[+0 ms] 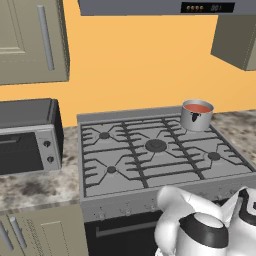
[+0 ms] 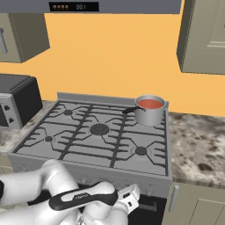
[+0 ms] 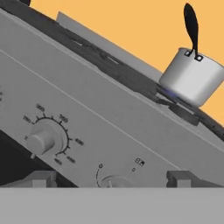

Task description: Wait until the marinara sauce is simmered to a deep red color and then turn off the stove.

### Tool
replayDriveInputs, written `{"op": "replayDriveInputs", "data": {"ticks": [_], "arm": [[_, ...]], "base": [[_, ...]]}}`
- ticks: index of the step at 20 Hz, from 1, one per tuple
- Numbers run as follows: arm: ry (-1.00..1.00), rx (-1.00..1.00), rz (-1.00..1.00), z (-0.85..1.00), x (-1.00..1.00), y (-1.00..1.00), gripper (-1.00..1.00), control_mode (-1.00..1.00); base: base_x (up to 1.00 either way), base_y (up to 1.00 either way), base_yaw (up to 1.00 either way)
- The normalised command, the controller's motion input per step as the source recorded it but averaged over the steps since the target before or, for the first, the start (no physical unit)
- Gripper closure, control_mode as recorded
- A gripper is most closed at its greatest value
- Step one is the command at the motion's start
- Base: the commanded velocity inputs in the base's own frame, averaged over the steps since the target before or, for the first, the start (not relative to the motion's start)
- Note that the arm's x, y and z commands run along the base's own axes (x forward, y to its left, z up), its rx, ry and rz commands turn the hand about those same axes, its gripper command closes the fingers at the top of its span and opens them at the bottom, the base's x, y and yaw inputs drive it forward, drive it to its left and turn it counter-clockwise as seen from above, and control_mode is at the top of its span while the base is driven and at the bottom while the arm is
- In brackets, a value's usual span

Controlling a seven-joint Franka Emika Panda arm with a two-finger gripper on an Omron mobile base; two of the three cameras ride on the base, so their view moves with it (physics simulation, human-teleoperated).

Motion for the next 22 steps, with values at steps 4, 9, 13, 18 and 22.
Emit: {"op": "replayDriveInputs", "data": {"ticks": [4, 9, 13, 18, 22], "arm": [[-0.13, 0.00, 0.06, 0.00, 0.00, -0.23, -1.00, -1.00], [-0.09, 0.00, 0.05, -0.11, 0.00, -0.11, -1.00, -1.00], [-0.03, -0.01, 0.04, -0.17, 0.00, -0.03, -1.00, -1.00], [-0.02, -0.03, 0.04, -0.21, 0.00, 0.00, -1.00, -1.00], [-0.04, -0.04, 0.00, -0.07, 0.15, 0.00, -1.00, -1.00]], "base": [[0.00, 0.00, 0.00], [0.00, 0.00, 0.00], [0.00, 0.00, 0.00], [0.00, 0.00, 0.00], [0.00, 0.00, 0.00]]}}
